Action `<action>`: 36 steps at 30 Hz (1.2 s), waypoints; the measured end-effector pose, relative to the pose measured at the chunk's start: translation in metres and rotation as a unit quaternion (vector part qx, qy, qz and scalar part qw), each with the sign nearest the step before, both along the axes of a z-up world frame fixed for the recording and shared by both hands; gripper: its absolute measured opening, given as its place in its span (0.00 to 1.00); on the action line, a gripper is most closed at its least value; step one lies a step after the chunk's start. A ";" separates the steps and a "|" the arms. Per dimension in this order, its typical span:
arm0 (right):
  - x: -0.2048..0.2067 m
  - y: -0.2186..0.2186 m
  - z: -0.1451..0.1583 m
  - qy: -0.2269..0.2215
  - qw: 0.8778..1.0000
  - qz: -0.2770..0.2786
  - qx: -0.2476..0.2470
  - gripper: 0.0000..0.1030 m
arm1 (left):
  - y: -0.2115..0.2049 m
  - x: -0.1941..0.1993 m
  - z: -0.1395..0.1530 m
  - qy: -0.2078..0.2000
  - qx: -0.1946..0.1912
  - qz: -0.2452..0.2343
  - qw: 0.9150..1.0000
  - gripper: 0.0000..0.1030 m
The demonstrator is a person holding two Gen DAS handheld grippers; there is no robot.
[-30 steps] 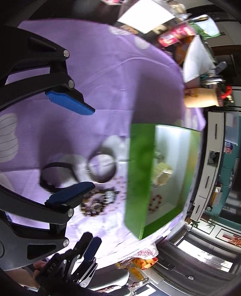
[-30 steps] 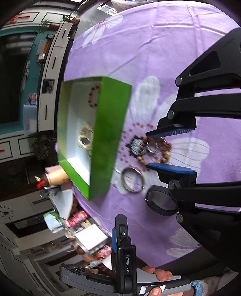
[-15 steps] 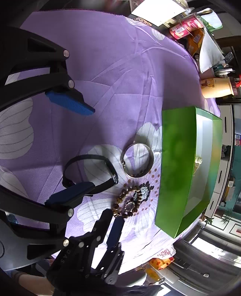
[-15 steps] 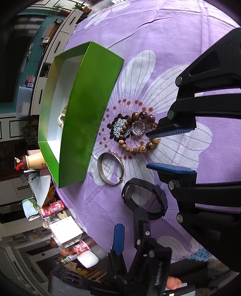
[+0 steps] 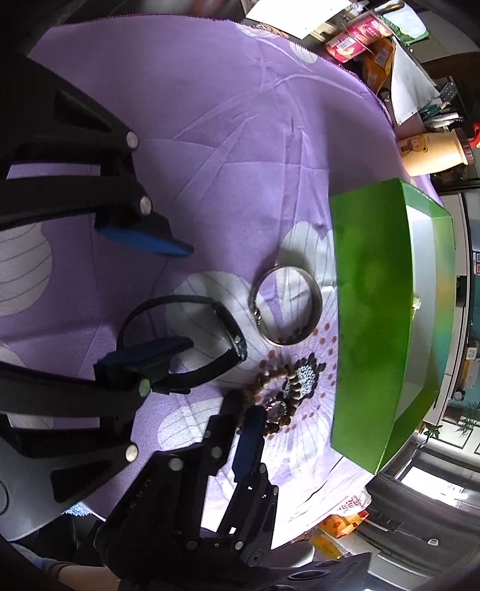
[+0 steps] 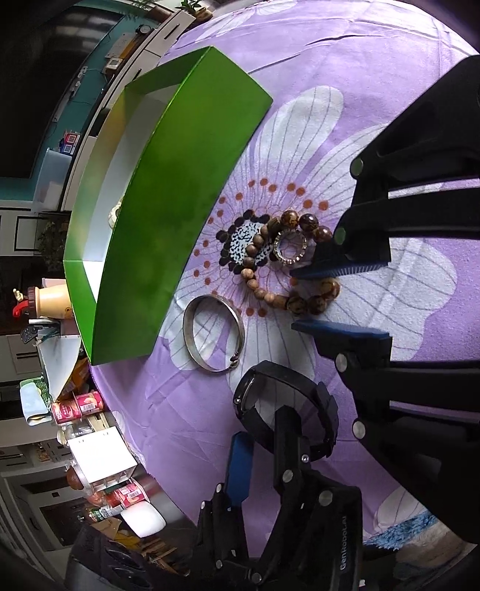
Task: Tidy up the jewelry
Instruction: 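Grasp the black watch with the left tool while the right tool grasps the brown wooden-bead bracelet, then carry the black watch with the left tool while the right carries the bead bracelet over the green box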
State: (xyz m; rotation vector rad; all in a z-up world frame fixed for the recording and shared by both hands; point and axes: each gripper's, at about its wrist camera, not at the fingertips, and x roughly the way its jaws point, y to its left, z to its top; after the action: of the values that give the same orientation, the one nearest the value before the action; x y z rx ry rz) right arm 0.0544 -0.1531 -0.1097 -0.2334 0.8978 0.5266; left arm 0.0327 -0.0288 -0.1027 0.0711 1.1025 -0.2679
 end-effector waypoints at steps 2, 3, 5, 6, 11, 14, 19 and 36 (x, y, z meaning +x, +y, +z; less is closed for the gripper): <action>-0.001 0.001 -0.001 -0.006 1.000 -0.001 0.000 0.14 | -0.003 -0.001 -0.001 -0.008 0.010 -0.004 1.000 0.37; -0.001 0.001 -0.001 -0.006 1.000 -0.002 0.004 0.10 | -0.004 -0.001 -0.001 -0.010 0.013 -0.005 1.000 0.35; -0.001 0.001 -0.002 -0.007 1.000 -0.007 0.009 0.10 | -0.005 -0.001 -0.001 -0.015 0.017 -0.004 1.000 0.30; 0.000 -0.001 -0.001 -0.005 1.000 -0.014 0.017 0.10 | -0.005 -0.001 -0.002 -0.016 0.018 -0.004 1.000 0.27; 0.004 -0.021 0.007 0.008 0.996 -0.043 0.082 0.10 | -0.005 -0.001 -0.002 -0.021 0.010 -0.005 1.000 0.09; 0.006 -0.035 0.016 0.013 0.991 -0.061 0.121 0.10 | -0.004 0.000 -0.002 -0.019 0.002 -0.002 1.000 0.06; 0.009 -0.056 0.029 0.017 0.980 -0.087 0.176 0.10 | -0.001 0.001 0.001 -0.020 -0.011 0.004 1.000 0.04; -0.012 -0.090 0.060 0.003 0.958 -0.119 0.261 0.10 | 0.019 -0.004 0.040 -0.052 -0.048 0.024 0.997 0.04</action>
State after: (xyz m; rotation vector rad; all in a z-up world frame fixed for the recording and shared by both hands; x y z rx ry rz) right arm 0.0422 -0.2429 -0.0500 0.3526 0.7505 0.5210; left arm 0.0290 -0.0100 -0.0630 -0.0266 0.9858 -0.2715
